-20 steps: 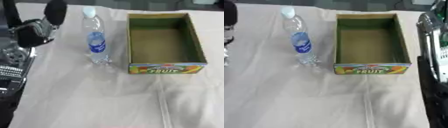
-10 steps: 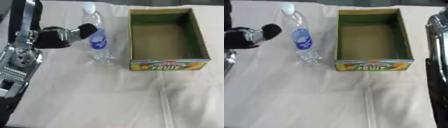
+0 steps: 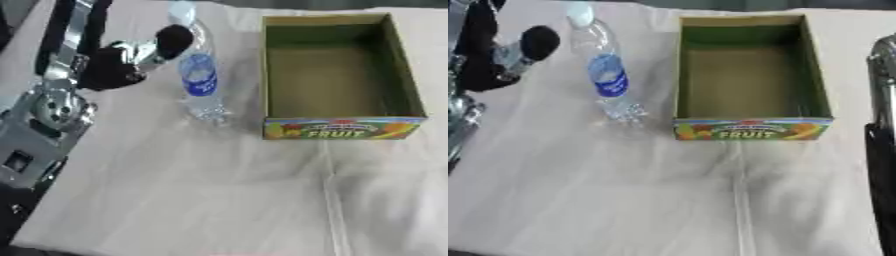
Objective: Pick up objects on the table and place them in the box.
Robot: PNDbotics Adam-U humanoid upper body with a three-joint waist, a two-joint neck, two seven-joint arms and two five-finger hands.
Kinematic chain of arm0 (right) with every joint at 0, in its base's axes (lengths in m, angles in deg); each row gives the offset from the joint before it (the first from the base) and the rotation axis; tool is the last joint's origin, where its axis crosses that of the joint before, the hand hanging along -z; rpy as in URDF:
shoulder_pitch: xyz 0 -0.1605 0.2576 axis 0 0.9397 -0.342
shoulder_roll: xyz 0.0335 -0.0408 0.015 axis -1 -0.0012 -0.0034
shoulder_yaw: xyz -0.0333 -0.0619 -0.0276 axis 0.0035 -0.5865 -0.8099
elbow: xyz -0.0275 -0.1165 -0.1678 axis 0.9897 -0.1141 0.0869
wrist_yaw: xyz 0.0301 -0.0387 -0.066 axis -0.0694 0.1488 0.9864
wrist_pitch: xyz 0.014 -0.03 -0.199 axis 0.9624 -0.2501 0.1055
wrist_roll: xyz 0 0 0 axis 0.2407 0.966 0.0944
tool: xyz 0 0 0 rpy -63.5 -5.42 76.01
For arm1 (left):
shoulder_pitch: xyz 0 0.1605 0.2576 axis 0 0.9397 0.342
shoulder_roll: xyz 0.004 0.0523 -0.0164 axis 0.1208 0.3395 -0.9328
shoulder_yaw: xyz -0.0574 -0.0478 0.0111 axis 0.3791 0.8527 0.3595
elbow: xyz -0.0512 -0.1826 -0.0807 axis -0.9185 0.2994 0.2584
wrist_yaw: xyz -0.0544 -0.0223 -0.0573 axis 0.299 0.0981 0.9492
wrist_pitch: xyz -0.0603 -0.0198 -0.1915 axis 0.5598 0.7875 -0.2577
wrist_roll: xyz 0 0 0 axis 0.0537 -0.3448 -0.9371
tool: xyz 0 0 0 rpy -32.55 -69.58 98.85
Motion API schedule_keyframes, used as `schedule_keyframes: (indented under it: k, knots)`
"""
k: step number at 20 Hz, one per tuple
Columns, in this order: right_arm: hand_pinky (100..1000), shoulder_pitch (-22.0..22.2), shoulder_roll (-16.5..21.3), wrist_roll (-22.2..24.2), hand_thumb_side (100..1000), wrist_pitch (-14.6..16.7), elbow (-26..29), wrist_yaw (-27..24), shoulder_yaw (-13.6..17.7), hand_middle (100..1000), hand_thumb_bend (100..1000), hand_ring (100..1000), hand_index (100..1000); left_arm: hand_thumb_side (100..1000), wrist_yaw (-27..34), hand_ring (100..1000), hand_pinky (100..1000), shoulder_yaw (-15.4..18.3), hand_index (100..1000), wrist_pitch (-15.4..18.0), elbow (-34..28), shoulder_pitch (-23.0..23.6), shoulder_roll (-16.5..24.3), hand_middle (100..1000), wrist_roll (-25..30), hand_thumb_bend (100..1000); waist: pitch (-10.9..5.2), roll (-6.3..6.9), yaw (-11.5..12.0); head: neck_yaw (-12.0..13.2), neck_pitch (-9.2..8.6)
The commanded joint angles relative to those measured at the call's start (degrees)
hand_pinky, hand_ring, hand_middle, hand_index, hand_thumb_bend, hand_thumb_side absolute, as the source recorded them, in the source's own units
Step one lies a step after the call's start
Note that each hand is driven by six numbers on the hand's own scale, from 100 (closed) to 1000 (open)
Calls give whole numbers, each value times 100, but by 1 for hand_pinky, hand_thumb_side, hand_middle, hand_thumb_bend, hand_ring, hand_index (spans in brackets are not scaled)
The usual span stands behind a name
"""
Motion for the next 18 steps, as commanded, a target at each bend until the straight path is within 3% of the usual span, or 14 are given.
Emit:
schedule_keyframes:
  k: [1,5,9,13,18]
  knots:
    - [774,-42,67,44,1000,-6,73,-42,18,924,100,853,934,752,181,897,821,-18,1000,-127,-95,-103,178,1000,-9,744,-75,12,-18,45,-81]
    - [774,-47,70,69,1000,-2,73,-62,24,924,100,853,934,773,192,888,815,-69,1000,-243,-95,-108,149,1000,-5,734,-50,8,-65,-72,-294]
    - [773,-46,73,89,1000,-2,73,-77,27,924,100,854,934,783,182,884,810,-95,1000,-323,-95,-89,147,1000,4,730,-31,1,-91,-193,-667]
    - [773,-41,76,82,1000,-12,73,-96,31,924,100,854,934,795,168,882,813,-95,1000,-377,-95,-75,164,1000,7,728,-13,-3,-99,-74,-1215]
    - [773,-30,73,85,1000,-16,73,-112,34,924,100,854,934,800,109,883,824,-93,1000,-487,-95,-57,180,1000,13,726,-10,-6,-101,111,-1529]
